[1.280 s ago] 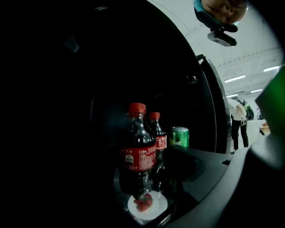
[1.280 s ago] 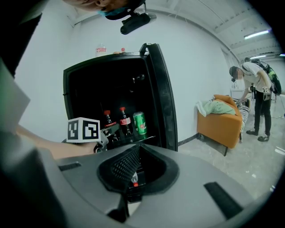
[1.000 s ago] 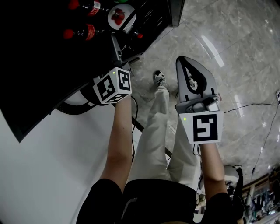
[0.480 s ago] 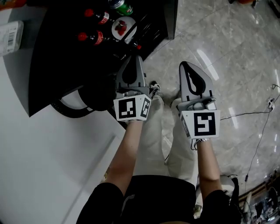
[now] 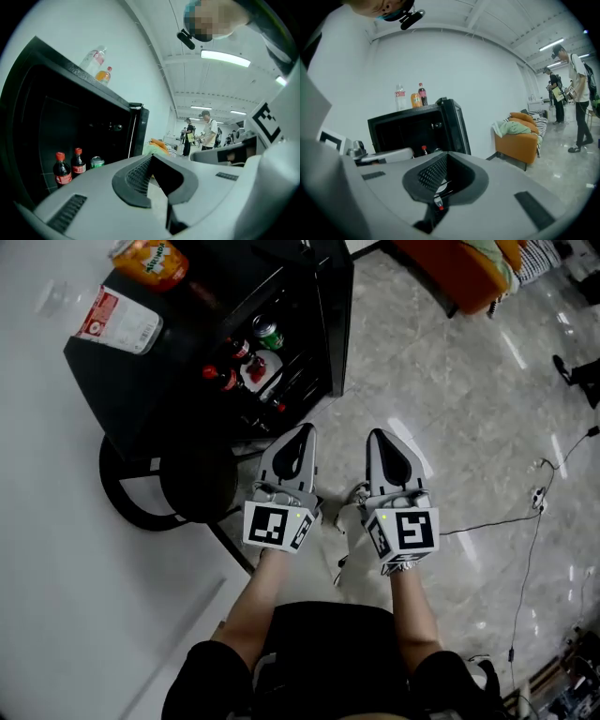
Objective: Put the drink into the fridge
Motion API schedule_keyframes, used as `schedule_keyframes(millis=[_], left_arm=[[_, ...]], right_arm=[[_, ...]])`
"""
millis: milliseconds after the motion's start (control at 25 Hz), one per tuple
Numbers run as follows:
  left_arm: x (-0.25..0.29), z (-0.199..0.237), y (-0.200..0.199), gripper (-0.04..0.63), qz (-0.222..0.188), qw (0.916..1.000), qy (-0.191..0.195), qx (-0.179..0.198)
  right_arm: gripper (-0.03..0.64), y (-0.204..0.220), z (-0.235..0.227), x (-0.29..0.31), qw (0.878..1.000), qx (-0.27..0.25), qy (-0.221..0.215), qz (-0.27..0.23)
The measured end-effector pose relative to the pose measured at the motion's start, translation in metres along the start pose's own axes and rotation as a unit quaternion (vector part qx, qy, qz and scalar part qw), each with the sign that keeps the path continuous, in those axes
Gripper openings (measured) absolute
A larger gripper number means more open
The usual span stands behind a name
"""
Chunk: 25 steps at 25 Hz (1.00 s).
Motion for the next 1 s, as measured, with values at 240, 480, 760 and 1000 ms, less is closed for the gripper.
schedule_keyframes(millis=[240,480,760,1000], left_arm=[[-0.004,-0.026,-0.055,0.009,-0.021,0.9987,0.045,0.011],[-0.020,-0.038,-0.122,0.009,-0.032,0.9966,0.069,0.032],[-0.031,-0.063,-0.197,0.009,-0.048,0.9907,0.112,0.062],[-0.029,-0.076,-0.233,0.009,-0.050,0.9898,0.120,0.059]], right_arm=[[0.014,-0.058,0.020,-0.011,0.999,-0.006,-0.021,-0.031],[0.014,-0.107,0.044,-0.043,0.999,0.001,-0.013,-0.042],[0.014,-0.195,0.053,-0.058,0.995,-0.026,-0.017,-0.095],[0.014,-0.243,0.062,-0.066,0.992,-0.024,-0.031,-0.123]])
Point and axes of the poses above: the fingertips, and each gripper's own axes: x forward along the fingers, z to its left, y out of its underside, the point moved 5 cm from there along -x, backward along the fingers, and after that the axes turned 10 degrees about -z, right-handed, at the moved point
